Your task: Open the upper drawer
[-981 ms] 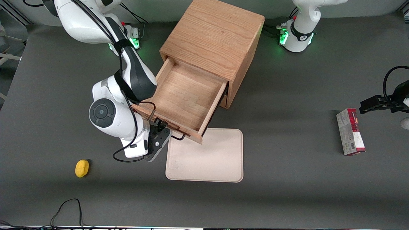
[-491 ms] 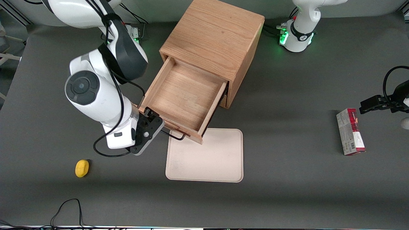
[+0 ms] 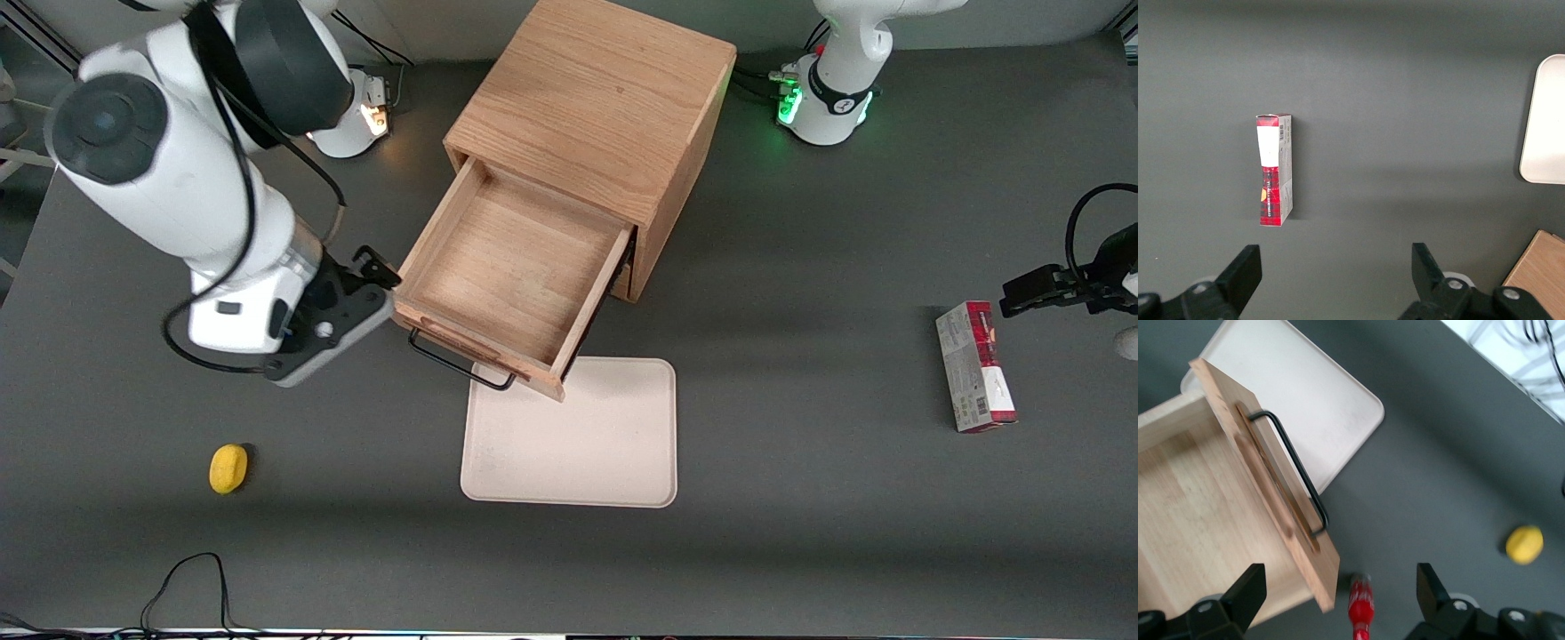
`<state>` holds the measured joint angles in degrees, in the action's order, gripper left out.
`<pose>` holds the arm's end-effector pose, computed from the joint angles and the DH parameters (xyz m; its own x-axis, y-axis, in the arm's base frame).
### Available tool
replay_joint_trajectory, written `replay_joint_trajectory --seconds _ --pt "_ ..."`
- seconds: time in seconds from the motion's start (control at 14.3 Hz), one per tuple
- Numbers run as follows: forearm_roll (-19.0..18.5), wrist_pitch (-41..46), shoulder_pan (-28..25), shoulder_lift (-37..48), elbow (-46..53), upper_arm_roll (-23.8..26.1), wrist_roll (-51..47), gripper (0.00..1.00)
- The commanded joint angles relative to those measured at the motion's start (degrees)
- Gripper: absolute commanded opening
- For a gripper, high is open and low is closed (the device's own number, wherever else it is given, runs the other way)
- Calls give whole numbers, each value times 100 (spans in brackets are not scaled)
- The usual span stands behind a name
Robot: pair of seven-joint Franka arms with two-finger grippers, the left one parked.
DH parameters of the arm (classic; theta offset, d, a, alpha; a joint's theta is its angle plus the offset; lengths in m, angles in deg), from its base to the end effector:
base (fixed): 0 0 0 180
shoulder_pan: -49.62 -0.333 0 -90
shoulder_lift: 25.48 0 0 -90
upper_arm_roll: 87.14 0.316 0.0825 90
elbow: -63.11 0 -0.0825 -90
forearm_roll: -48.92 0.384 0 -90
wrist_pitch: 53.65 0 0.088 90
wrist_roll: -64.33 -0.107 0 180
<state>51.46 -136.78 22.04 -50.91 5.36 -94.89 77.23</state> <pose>0.6186 0.2546 0.6051 0.8311 0.5561 -0.0007 0.5560 -0.8310 0.0141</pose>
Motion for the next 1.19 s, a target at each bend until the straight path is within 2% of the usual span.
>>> replay_joint_trajectory --seconds 0.0,0.07,0.28,0.7,1.12 --pt "-105 376 -28 284 -113 -314 -428 100" --pt "-105 385 24 450 -322 -332 -481 100" --pt "-43 53 647 1231 -1402 -253 -701 100" --pt "-52 -589 1825 2173 -2836 36 -684 100" --pt "-131 -643 2169 2183 -2987 19 -658 100"
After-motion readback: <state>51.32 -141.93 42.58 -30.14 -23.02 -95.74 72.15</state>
